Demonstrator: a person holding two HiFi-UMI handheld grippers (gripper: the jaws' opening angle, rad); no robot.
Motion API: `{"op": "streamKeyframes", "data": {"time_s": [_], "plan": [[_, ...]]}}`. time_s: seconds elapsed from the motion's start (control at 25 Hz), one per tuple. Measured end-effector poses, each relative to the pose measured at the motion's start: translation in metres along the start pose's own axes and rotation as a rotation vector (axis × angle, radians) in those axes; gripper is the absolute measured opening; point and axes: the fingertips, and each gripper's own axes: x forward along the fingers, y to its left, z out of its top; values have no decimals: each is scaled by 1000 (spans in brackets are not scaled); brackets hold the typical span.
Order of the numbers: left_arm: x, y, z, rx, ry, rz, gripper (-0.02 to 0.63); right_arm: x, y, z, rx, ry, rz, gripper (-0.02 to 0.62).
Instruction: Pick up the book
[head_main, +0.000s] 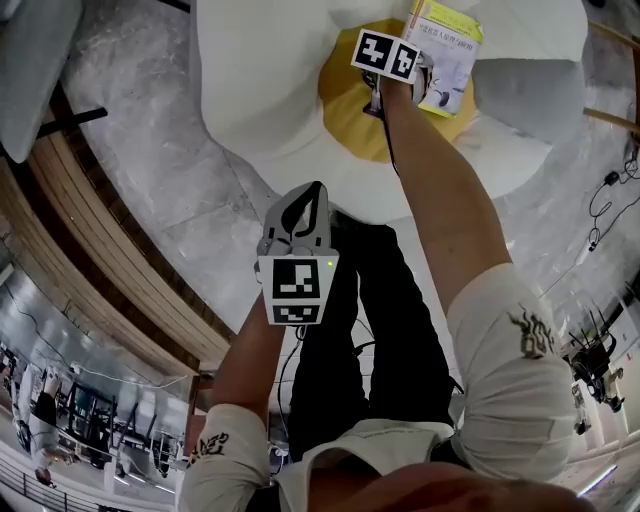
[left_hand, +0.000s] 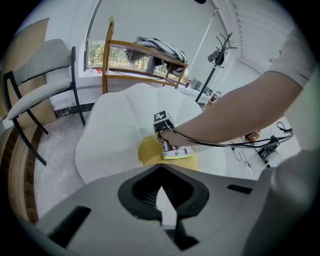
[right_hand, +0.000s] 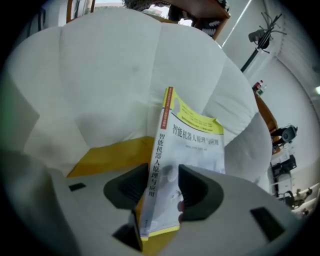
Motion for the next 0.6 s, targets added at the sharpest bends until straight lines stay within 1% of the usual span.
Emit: {"op": "streamKeyframes", "data": {"time_s": [0.04,0.12,0.16,0.24,0.36,0.48,0.6], "plan": [[0,1,-1,0,-1,-1,12,3,5,0,-2,3,23,191],[0,10,-3,-5,-4,3,12,7,17,2,-8,3,67,114],[0,15,-5,-12,-5,8,12,8,23,3,-8,0,86,97],[-1,22,-7,-30,-7,21,12,7,28,4,5,-2,120,87],[-4,21,-5,-56,-13,34,12,3,21,6,34,-5,185,81],[-8,14,3,-80,-23,32,12,-10,12,2,67,-11,283,80],[-9,8,11,-83,-29,27,12,-29,3,-6,140,10,388,78]]}}
